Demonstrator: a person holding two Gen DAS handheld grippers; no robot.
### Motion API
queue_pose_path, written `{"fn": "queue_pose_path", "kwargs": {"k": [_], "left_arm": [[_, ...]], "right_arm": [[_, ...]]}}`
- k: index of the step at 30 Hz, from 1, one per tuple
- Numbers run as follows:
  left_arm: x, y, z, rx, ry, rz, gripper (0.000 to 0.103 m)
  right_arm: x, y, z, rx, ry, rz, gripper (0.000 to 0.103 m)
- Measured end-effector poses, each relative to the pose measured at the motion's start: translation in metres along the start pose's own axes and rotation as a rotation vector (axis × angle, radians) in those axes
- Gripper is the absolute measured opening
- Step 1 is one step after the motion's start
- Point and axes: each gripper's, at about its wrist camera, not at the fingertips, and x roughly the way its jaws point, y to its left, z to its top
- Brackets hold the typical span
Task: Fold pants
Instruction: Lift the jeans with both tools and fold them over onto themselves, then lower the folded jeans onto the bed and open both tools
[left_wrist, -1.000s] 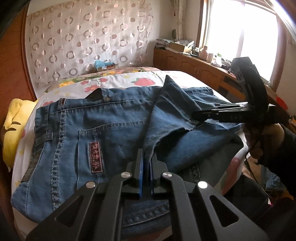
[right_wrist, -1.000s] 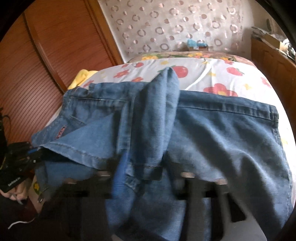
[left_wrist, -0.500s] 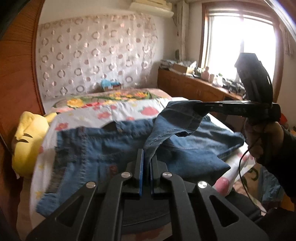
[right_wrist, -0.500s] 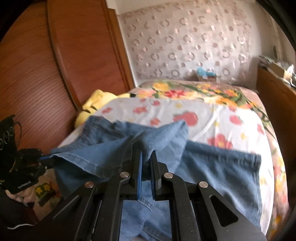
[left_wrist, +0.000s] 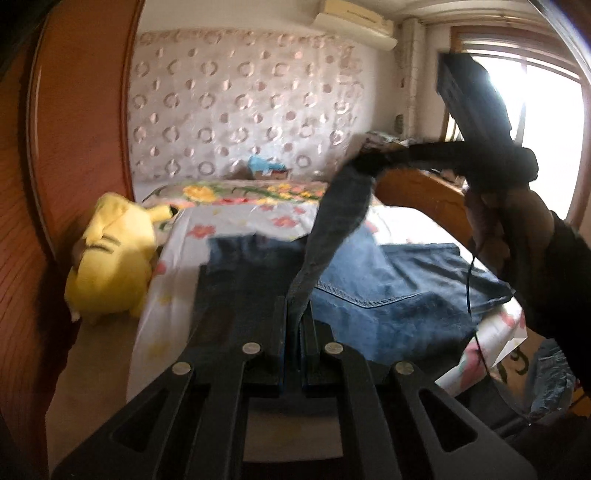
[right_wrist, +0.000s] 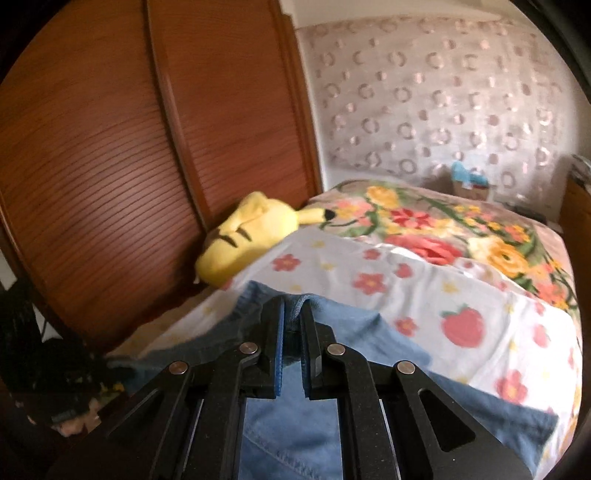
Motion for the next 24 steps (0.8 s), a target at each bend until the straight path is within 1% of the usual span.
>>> {"fn": "queue_pose_path", "kwargs": {"k": [4, 6, 10, 13, 14, 15, 16, 17, 18, 20, 24], "left_arm": [[0.014, 0.014, -0.018, -0.029, 0.056, 0.024, 0.002], [0.021, 0.019, -0.023, -0.045, 0.08, 0.039, 0.003], [0.033, 0.03, -0.032, -0.073, 0.118, 0.065, 0.003], [0.036, 0.035, -0.036, -0.087, 0.127, 0.056, 0.006], [0.035, 0.035, -0.036, -0.086, 0.126, 0.058, 0.008], [0.034, 0.036, -0.036, -0.083, 0.125, 0.062, 0.011], [0.033, 0.036, -0.037, -0.083, 0.124, 0.066, 0.012], [0.033, 0.037, -0.036, -0.084, 0.124, 0.071, 0.017], [0.031, 0.037, -0.035, -0.083, 0.125, 0.084, 0.021], [0.029, 0.036, -0.033, -0.077, 0.116, 0.11, 0.022], [0.021, 0.033, -0.027, -0.076, 0.078, 0.103, 0.022]], "right_arm": [[0.053, 0.028, 0.012, -0.055, 0.058, 0.013, 0.004], [0.079, 0.039, 0.014, -0.075, 0.088, 0.006, 0.004], [0.121, 0.045, 0.01, -0.081, 0.142, 0.0, 0.005], [0.143, 0.046, 0.006, -0.083, 0.178, -0.041, 0.005], [0.145, 0.047, 0.004, -0.089, 0.176, -0.049, 0.01], [0.145, 0.048, 0.004, -0.093, 0.171, -0.048, 0.022], [0.145, 0.049, 0.004, -0.099, 0.168, -0.047, 0.039], [0.142, 0.049, 0.004, -0.096, 0.162, -0.049, 0.045], [0.14, 0.049, 0.006, -0.092, 0.153, -0.051, 0.049], [0.129, 0.047, 0.009, -0.086, 0.128, -0.051, 0.049], [0.102, 0.038, 0.011, -0.085, 0.098, -0.051, 0.049]]}}
